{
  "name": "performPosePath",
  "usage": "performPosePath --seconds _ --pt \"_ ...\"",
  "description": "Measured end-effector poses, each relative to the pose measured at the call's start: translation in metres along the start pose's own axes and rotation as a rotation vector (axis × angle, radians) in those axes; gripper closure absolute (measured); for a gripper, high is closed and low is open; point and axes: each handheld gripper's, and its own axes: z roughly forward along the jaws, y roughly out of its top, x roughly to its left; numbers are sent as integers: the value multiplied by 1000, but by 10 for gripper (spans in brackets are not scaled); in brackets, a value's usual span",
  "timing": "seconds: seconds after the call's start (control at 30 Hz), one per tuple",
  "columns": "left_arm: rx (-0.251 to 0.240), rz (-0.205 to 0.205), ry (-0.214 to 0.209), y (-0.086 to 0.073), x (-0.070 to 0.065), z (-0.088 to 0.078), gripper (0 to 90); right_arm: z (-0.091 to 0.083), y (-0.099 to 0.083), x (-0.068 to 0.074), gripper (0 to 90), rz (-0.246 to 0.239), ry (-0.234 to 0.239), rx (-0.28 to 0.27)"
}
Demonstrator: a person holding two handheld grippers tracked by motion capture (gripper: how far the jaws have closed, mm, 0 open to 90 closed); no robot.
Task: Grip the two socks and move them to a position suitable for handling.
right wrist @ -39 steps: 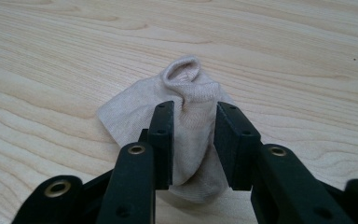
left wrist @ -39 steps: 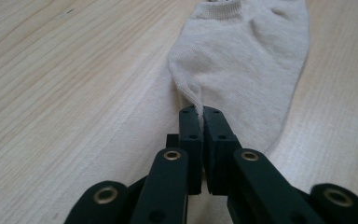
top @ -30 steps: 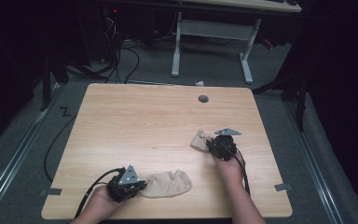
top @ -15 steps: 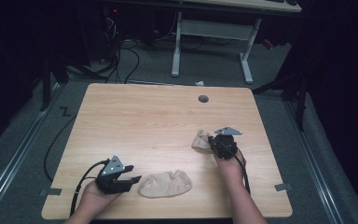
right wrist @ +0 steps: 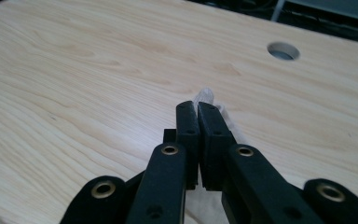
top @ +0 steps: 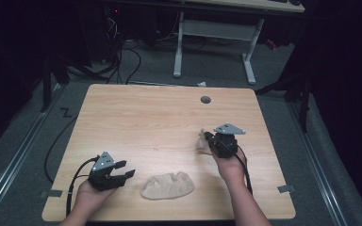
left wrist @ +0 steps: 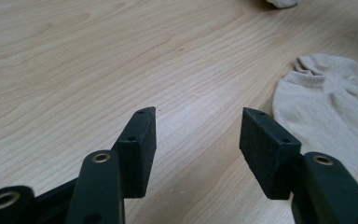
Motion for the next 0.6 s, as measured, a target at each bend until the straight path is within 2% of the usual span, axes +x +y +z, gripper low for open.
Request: performPosePath --seconds 0.1,0.23,0.33,0.37,0.43,0.47,0.57,0.6 --pt "-2 -4 2 0 1 0 465 -4 10 13 882 -8 41 -33" --pt "-6 -13 9 0 3 0 475 -5 26 38 883 -22 113 -86" --pt "-6 -13 10 0 3 -1 474 -6 36 56 883 -26 183 -119" --pt "-6 -13 10 0 3 -1 474 -6 36 56 883 -26 183 -119" --pt "-4 -15 10 -1 4 -1 474 -8 43 68 883 -30 217 -143" --pt "-6 -17 12 -1 4 -2 476 -8 47 77 882 -26 259 -159" --pt "-6 -17 11 -1 4 -2 477 -7 47 82 882 -31 270 -160" --pt "-7 -18 12 -1 5 -2 478 -1 41 80 881 -21 269 -130"
